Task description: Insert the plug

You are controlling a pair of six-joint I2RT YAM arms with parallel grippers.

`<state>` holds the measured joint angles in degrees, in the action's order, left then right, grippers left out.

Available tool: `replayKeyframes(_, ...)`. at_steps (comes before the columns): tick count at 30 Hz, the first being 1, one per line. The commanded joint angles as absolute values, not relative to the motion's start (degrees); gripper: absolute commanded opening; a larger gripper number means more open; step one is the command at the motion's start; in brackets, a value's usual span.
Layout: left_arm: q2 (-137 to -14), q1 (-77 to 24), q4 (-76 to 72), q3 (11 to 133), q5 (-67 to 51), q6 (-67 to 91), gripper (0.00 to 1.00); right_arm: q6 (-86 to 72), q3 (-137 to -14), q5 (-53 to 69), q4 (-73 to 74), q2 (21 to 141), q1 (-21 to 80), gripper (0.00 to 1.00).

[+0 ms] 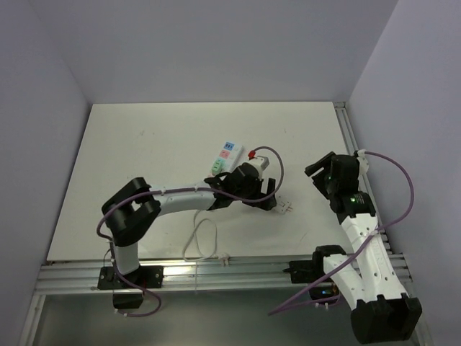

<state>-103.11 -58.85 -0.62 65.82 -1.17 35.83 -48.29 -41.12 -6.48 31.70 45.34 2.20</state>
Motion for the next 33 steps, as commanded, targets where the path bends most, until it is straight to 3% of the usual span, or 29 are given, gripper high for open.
replayKeyframes(1,-106.9,-59.9,-1.6,71.4,-2.2,39.1,1.00,-47.0,-40.7,-6.2,31.3,43.9,0.4,0.74)
replayKeyframes(17,-127.0,-64.2,15.6,97.5,5.4,35.6,1.00,-45.1,-39.7,-3.0,31.9,41.0,-6.5,0.73)
replayKeyframes(33,-133.9,-66.2,23.7,105.4,12.0,35.5,1.00,-45.5,-39.1,-2.2,31.8,39.4,-7.1,0.72)
